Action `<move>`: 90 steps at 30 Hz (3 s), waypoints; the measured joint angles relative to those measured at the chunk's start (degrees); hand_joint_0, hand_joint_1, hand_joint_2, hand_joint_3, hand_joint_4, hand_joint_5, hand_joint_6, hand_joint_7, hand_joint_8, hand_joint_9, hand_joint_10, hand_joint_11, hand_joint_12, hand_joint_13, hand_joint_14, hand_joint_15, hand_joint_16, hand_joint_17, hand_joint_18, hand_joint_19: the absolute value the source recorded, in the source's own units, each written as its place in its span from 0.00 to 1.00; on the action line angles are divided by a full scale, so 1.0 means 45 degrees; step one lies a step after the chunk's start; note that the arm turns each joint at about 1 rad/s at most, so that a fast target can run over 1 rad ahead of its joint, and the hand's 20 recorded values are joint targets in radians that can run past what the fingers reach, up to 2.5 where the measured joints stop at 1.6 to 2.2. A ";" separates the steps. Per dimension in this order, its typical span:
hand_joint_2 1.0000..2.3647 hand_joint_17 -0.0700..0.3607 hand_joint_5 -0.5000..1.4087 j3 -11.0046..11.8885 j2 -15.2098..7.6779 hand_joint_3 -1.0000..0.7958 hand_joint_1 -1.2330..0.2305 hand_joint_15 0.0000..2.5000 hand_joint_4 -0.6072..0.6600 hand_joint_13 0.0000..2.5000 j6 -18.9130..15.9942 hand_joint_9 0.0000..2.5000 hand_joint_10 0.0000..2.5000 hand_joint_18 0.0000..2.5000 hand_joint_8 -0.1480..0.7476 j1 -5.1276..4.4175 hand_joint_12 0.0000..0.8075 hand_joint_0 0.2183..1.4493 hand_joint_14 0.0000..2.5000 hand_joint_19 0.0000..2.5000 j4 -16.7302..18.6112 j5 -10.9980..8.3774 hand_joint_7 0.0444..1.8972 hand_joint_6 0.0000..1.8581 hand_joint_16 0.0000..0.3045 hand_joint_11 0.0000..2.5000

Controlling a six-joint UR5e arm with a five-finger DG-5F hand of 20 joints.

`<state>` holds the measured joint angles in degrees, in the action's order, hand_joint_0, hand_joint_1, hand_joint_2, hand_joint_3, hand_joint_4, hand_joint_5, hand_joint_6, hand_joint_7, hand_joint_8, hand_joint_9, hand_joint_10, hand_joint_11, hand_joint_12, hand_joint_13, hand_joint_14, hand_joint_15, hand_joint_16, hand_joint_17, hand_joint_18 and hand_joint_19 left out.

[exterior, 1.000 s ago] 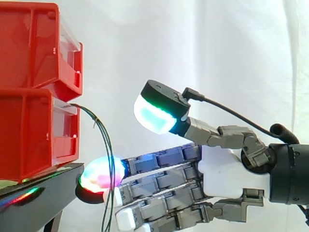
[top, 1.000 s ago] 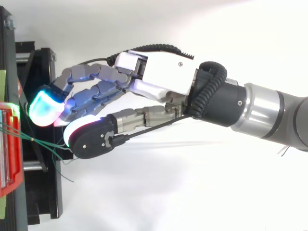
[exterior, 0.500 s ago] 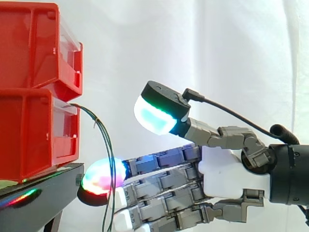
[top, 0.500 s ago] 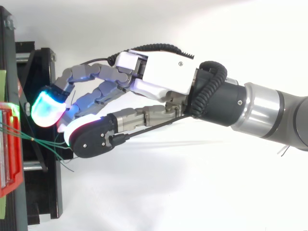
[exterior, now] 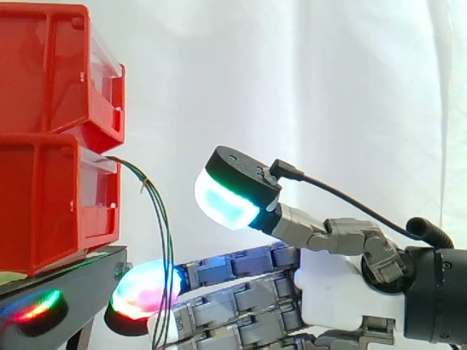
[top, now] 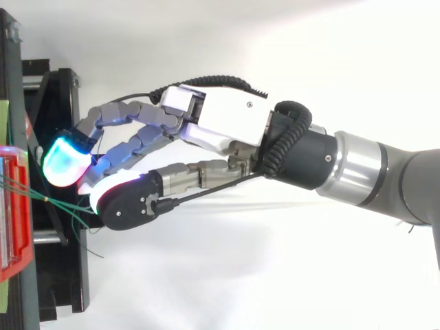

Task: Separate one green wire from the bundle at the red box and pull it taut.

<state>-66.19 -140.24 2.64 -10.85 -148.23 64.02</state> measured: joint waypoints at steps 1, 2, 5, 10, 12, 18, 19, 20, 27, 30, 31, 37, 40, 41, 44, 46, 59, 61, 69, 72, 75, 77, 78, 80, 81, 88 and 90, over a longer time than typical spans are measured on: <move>0.00 0.45 0.18 0.0000 -0.0010 0.28 0.47 0.12 0.67 0.29 0.0010 0.36 0.00 0.25 0.53 -0.0002 0.50 0.21 0.00 0.13 0.0021 -0.0002 0.42 0.27 0.18 0.11; 0.00 0.45 0.18 0.0000 -0.0016 0.28 0.47 0.12 0.67 0.29 0.0025 0.37 0.00 0.25 0.53 -0.0005 0.50 0.21 0.01 0.13 0.0039 -0.0004 0.42 0.27 0.18 0.12; 0.00 0.45 0.18 0.0004 -0.0023 0.28 0.47 0.13 0.68 0.31 0.0089 0.42 0.00 0.25 0.53 -0.0025 0.50 0.21 0.00 0.14 0.0096 -0.0012 0.42 0.27 0.18 0.14; 0.00 0.45 0.18 0.0028 -0.0024 0.28 0.47 0.13 0.68 0.32 0.0163 0.44 0.00 0.26 0.53 -0.0155 0.50 0.21 0.00 0.14 0.0220 -0.0164 0.42 0.27 0.18 0.16; 0.00 0.45 0.18 0.0033 -0.0020 0.28 0.47 0.13 0.67 0.32 0.0153 0.45 0.00 0.26 0.53 -0.0228 0.50 0.21 0.01 0.14 0.0235 -0.0243 0.42 0.27 0.18 0.16; 0.00 0.46 0.18 0.0039 -0.0014 0.28 0.47 0.14 0.67 0.33 0.0023 0.45 0.01 0.26 0.52 -0.0390 0.49 0.21 0.01 0.14 0.0220 -0.0315 0.41 0.27 0.18 0.16; 0.00 0.46 0.18 0.0039 -0.0013 0.28 0.47 0.14 0.67 0.33 0.0000 0.45 0.00 0.26 0.52 -0.0406 0.50 0.21 0.01 0.14 0.0214 -0.0317 0.41 0.27 0.18 0.16; 0.00 0.46 0.18 0.0039 -0.0011 0.28 0.47 0.14 0.67 0.33 -0.0049 0.45 0.01 0.26 0.52 -0.0438 0.49 0.21 0.01 0.14 0.0204 -0.0325 0.41 0.27 0.18 0.16; 0.00 0.46 0.18 0.0046 -0.0008 0.28 0.47 0.14 0.67 0.33 -0.0345 0.45 0.01 0.26 0.52 -0.0589 0.49 0.21 0.01 0.15 0.0132 -0.0458 0.41 0.27 0.18 0.17; 0.00 0.45 0.17 0.0054 -0.0008 0.28 0.47 0.14 0.67 0.33 -0.0447 0.45 0.01 0.27 0.51 -0.0621 0.49 0.22 0.01 0.15 0.0110 -0.0486 0.41 0.27 0.18 0.17; 0.00 0.45 0.17 0.0055 -0.0008 0.28 0.47 0.14 0.66 0.33 -0.0498 0.44 0.01 0.27 0.50 -0.0627 0.49 0.22 0.01 0.15 0.0094 -0.0490 0.42 0.27 0.18 0.17; 0.00 0.46 0.17 0.0058 -0.0011 0.28 0.47 0.15 0.65 0.33 -0.0751 0.35 0.00 0.27 0.49 -0.0627 0.49 0.22 0.01 0.16 0.0038 -0.0497 0.42 0.27 0.18 0.17; 0.00 0.45 0.17 0.0059 -0.0019 0.28 0.47 0.15 0.66 0.33 -0.0796 0.35 0.01 0.27 0.48 -0.0573 0.49 0.21 0.01 0.16 0.0033 -0.0484 0.42 0.27 0.18 0.17; 0.00 0.45 0.17 0.0059 -0.0020 0.28 0.47 0.15 0.65 0.33 -0.0797 0.35 0.01 0.27 0.48 -0.0548 0.49 0.21 0.01 0.16 0.0027 -0.0474 0.42 0.27 0.18 0.17; 0.00 0.45 0.17 0.0059 -0.0026 0.28 0.48 0.15 0.65 0.33 -0.0765 0.35 0.01 0.27 0.48 -0.0455 0.49 0.21 0.01 0.16 0.0024 -0.0443 0.42 0.27 0.18 0.17; 0.00 0.45 0.17 0.0055 -0.0038 0.28 0.48 0.15 0.65 0.33 -0.0669 0.35 0.01 0.27 0.48 -0.0414 0.49 0.21 0.01 0.16 0.0043 -0.0449 0.42 0.27 0.18 0.17; 0.00 0.45 0.17 0.0070 -0.0679 0.28 0.48 0.15 0.65 0.33 -0.0330 0.35 0.00 0.27 0.49 -0.0432 0.49 0.22 0.01 0.16 0.0779 -0.0548 0.41 0.27 0.18 0.17; 0.00 0.45 0.17 0.0073 -0.0778 0.28 0.48 0.15 0.66 0.33 -0.0336 0.36 0.00 0.27 0.49 -0.0464 0.49 0.22 0.01 0.16 0.0958 -0.0651 0.42 0.27 0.18 0.17; 0.00 0.45 0.17 0.0173 -0.0841 0.28 0.48 0.15 0.66 0.34 -0.0268 0.36 0.01 0.28 0.50 -0.0545 0.49 0.22 0.01 0.16 0.0996 -0.0794 0.42 0.27 0.18 0.16; 0.00 0.46 0.17 0.0295 -0.0846 0.28 0.48 0.15 0.66 0.35 -0.0157 0.39 0.00 0.28 0.51 -0.0571 0.49 0.22 0.01 0.16 0.1011 -0.0784 0.41 0.27 0.18 0.16; 0.00 0.46 0.17 0.0425 -0.0846 0.28 0.48 0.15 0.66 0.35 -0.0047 0.41 0.00 0.29 0.52 -0.0608 0.49 0.22 0.01 0.16 0.0982 -0.0779 0.41 0.27 0.18 0.16; 0.00 0.46 0.17 0.0473 -0.0846 0.28 0.48 0.15 0.66 0.36 0.0016 0.43 0.00 0.29 0.53 -0.0664 0.49 0.22 0.01 0.16 0.0988 -0.0791 0.41 0.27 0.18 0.15; 0.00 0.46 0.17 0.0486 -0.0847 0.28 0.48 0.15 0.66 0.36 0.0030 0.43 0.00 0.29 0.53 -0.0684 0.50 0.22 0.01 0.15 0.0992 -0.0796 0.41 0.27 0.18 0.16; 0.00 0.46 0.17 0.0502 -0.0845 0.28 0.48 0.15 0.66 0.37 0.0036 0.45 0.01 0.29 0.52 -0.0735 0.50 0.22 0.01 0.16 0.0996 -0.0803 0.41 0.27 0.19 0.17; 0.00 0.46 0.17 0.0503 -0.0844 0.28 0.48 0.15 0.66 0.37 0.0033 0.45 0.01 0.29 0.52 -0.0759 0.50 0.22 0.01 0.15 0.0996 -0.0802 0.41 0.27 0.19 0.17; 0.00 0.46 0.17 0.0508 -0.0840 0.28 0.48 0.17 0.66 0.40 -0.0015 0.48 0.01 0.31 0.50 -0.0913 0.48 0.22 0.01 0.16 0.0977 -0.0803 0.41 0.27 0.19 0.20; 0.00 0.46 0.17 0.0508 -0.0834 0.28 0.47 0.18 0.66 0.40 -0.0035 0.49 0.01 0.31 0.50 -0.0932 0.48 0.22 0.01 0.16 0.0956 -0.0806 0.41 0.27 0.18 0.21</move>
<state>-63.90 -143.99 2.48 -15.04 -143.93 60.40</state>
